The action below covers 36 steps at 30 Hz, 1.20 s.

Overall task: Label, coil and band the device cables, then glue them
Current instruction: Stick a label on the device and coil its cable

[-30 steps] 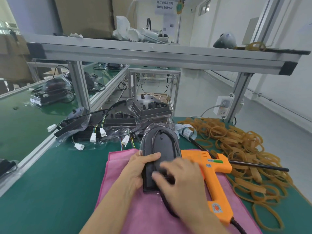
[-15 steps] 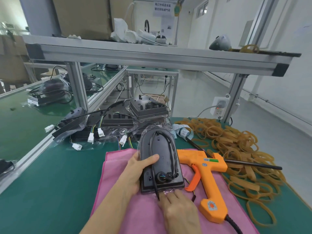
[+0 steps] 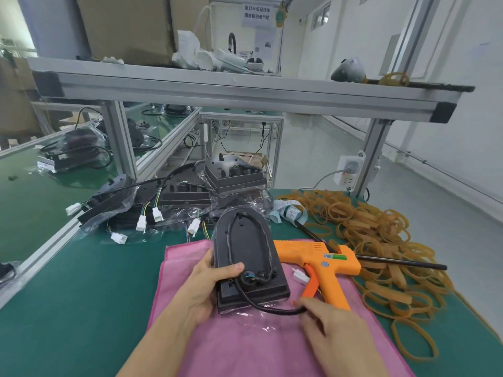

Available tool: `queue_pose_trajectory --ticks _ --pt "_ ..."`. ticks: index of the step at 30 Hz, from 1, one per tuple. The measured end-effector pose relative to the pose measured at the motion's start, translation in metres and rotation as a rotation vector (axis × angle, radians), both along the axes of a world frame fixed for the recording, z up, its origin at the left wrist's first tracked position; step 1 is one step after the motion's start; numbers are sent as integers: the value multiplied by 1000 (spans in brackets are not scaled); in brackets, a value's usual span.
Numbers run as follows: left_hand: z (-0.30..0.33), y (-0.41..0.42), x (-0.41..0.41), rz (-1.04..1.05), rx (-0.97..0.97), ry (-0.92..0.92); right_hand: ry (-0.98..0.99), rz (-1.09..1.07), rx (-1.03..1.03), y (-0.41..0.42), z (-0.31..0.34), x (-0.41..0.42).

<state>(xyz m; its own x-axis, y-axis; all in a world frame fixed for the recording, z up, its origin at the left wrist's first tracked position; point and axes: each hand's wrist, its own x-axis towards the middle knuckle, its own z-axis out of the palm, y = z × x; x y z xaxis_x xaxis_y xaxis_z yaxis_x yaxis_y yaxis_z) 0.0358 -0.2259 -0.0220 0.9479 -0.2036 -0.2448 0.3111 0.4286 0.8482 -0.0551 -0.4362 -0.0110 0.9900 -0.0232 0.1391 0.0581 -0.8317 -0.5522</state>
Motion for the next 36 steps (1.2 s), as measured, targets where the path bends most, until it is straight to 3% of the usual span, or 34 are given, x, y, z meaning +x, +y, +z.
queue_pose_trajectory --ticks 4,8,12,18,24,30,34,36 --pt "0 -2 -3 -10 -20 8 45 -55 607 -5 5 9" --pt "1 -7 -10 -85 24 16 -128 -201 789 2 -7 16" --pt "0 -7 -17 -110 91 24 -48 -246 1086 13 -13 19" --pt "-8 13 -44 -92 67 12 -109 -86 789 25 -11 9" --pt "-7 18 -53 -117 128 63 123 -125 943 22 -8 11" --pt "5 9 -35 -60 266 76 -26 -199 384 18 -12 25" --pt "9 15 -32 -97 580 -38 6 -177 466 9 -11 29" --pt "8 19 -29 -86 944 -177 36 -125 603 5 -9 30"
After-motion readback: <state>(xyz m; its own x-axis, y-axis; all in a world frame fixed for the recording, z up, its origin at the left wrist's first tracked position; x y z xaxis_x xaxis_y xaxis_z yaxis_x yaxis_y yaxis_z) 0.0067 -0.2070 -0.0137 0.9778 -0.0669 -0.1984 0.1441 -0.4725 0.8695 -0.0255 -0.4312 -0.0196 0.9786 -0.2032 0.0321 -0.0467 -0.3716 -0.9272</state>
